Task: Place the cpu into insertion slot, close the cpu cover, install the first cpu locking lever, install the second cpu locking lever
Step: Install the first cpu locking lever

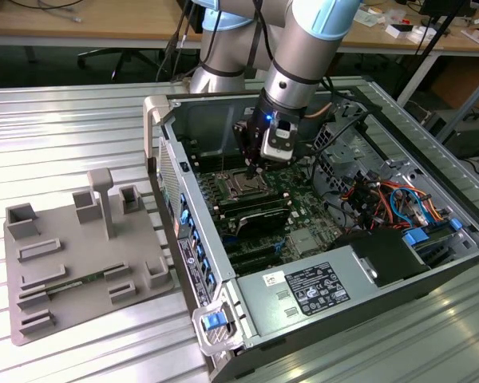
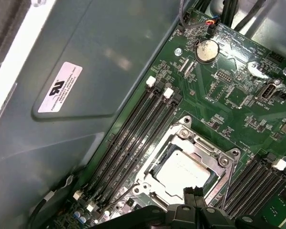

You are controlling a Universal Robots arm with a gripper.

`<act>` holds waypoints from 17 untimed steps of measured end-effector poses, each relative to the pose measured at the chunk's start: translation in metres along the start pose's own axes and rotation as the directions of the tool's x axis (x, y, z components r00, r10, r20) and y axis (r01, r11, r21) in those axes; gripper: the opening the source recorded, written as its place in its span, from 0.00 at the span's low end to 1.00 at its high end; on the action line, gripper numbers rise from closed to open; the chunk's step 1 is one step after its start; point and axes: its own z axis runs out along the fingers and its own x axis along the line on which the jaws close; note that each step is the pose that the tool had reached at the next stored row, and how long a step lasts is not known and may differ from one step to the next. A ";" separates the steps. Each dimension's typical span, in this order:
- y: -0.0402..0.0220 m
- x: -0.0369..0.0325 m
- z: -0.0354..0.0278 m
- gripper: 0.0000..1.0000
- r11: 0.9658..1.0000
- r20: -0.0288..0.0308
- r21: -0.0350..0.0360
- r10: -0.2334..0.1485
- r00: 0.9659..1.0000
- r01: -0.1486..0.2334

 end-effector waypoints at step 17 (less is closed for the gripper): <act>0.0000 0.0000 0.0000 0.11 0.998 0.003 0.003 -0.064 0.998 0.064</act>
